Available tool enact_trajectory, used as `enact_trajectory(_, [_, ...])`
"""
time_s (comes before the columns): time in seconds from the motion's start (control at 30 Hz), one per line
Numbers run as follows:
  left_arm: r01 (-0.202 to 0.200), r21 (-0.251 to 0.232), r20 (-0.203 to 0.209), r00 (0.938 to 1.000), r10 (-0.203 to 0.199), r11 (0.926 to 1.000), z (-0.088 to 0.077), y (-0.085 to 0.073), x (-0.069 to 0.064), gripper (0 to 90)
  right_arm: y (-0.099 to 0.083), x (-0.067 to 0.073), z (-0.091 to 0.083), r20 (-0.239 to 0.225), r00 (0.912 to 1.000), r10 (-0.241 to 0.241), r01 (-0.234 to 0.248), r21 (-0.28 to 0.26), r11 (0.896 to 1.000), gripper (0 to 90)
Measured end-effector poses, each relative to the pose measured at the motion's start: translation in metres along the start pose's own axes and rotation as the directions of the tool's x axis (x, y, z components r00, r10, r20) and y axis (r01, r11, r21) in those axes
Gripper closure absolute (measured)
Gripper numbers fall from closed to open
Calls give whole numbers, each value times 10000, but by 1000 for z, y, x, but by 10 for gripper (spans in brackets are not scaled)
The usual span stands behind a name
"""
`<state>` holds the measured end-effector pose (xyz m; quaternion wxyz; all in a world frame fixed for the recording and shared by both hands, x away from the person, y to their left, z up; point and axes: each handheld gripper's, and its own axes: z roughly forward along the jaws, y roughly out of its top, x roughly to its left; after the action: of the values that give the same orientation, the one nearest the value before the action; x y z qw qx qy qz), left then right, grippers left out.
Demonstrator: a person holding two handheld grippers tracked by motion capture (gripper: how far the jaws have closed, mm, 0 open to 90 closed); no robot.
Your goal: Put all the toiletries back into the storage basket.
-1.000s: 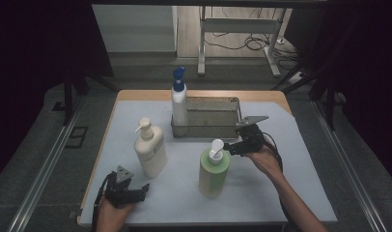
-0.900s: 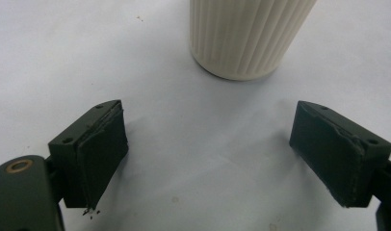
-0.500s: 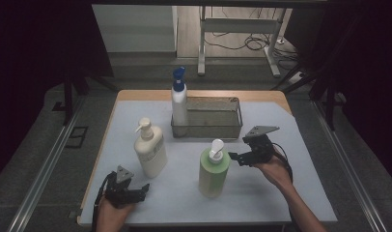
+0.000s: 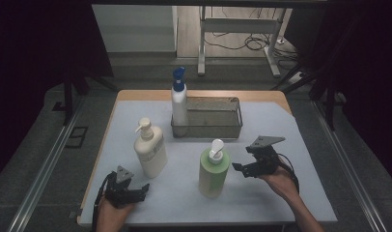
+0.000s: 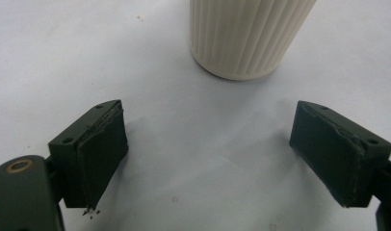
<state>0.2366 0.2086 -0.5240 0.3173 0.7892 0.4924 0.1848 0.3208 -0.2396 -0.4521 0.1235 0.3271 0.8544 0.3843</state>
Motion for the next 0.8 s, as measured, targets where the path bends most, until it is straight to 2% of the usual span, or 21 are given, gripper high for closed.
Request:
enact_trajectory(0.2, [3,2,6,10000,-3,10000,0,0,0,126,-9,9,-9,-223,9996,-172,173,18,9998,116])
enact_trajectory(0.4, [-1,9,1,10000,1,10000,0,0,0,126,-13,20,-19,-517,9979,-396,391,-101,9992,39])
enact_trajectory(0.57, [-5,11,-1,10000,5,10000,0,0,0,126,-11,32,-19,-816,9945,-652,652,-29,9979,0])
enact_trajectory(0.8, [1,8,5,10000,-1,10000,0,0,0,126,-2,48,-17,-1268,9870,-987,969,-201,9951,0])
